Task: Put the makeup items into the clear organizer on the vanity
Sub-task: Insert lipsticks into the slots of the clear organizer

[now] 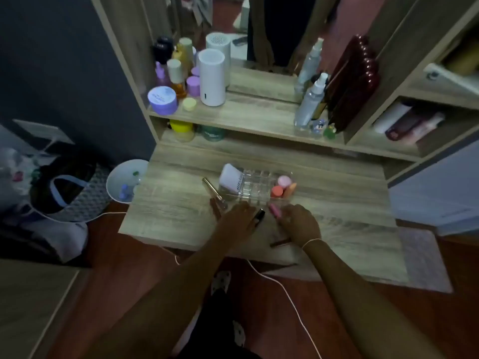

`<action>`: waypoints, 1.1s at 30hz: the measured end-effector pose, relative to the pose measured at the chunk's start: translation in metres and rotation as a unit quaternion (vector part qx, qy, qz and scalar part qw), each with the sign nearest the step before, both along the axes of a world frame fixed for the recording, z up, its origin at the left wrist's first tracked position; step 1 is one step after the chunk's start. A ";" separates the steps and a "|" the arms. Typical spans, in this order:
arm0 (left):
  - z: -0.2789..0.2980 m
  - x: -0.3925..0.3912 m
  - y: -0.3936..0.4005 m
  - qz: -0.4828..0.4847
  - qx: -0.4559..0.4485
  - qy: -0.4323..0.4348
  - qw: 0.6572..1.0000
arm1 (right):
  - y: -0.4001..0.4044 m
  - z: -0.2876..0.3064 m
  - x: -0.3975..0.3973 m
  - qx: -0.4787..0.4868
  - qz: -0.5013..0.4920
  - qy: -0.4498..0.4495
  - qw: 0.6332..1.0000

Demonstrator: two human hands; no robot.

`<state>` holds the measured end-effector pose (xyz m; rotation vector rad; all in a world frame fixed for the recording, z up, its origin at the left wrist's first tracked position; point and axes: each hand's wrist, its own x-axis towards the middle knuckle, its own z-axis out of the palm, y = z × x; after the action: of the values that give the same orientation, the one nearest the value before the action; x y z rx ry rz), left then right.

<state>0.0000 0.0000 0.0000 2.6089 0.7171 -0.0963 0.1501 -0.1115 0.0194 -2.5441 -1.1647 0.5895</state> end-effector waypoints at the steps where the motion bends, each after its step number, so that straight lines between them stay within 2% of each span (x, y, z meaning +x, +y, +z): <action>1: -0.002 0.005 -0.002 0.005 -0.029 0.000 1.000 | 0.001 -0.005 0.001 -0.009 -0.002 0.003 1.000; 4: -0.013 0.015 -0.007 0.023 -0.078 -0.012 0.997 | 0.004 -0.013 0.001 -0.040 -0.012 -0.003 0.999; 13: -0.031 0.033 0.005 -0.009 -0.059 0.042 0.997 | 0.017 -0.029 0.003 -0.039 -0.051 -0.006 0.998; 15: -0.032 0.033 0.009 -0.010 -0.070 0.030 0.997 | 0.020 -0.028 0.004 -0.037 -0.047 -0.003 0.998; 18: -0.027 0.025 0.015 -0.010 -0.096 -0.036 0.995 | 0.023 -0.024 0.002 -0.018 -0.043 0.017 0.999; 22: -0.014 0.003 0.030 0.040 -0.036 -0.135 0.989 | 0.025 -0.012 -0.008 0.029 -0.025 0.054 0.998; 24: -0.006 0.000 0.049 0.052 -0.086 -0.148 0.984 | 0.030 -0.003 -0.011 0.059 -0.015 0.069 0.996; 28: 0.012 0.017 0.091 0.097 -0.172 -0.248 0.948 | 0.055 0.013 -0.008 0.133 -0.022 0.052 0.989; 33: 0.023 0.041 0.121 0.099 -0.165 -0.311 0.931 | 0.091 0.018 0.005 0.142 -0.065 0.025 0.987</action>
<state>0.0410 0.1206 0.0227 2.0511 0.6498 0.5929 0.1547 -0.0207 0.0377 -2.3272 -0.9800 0.4195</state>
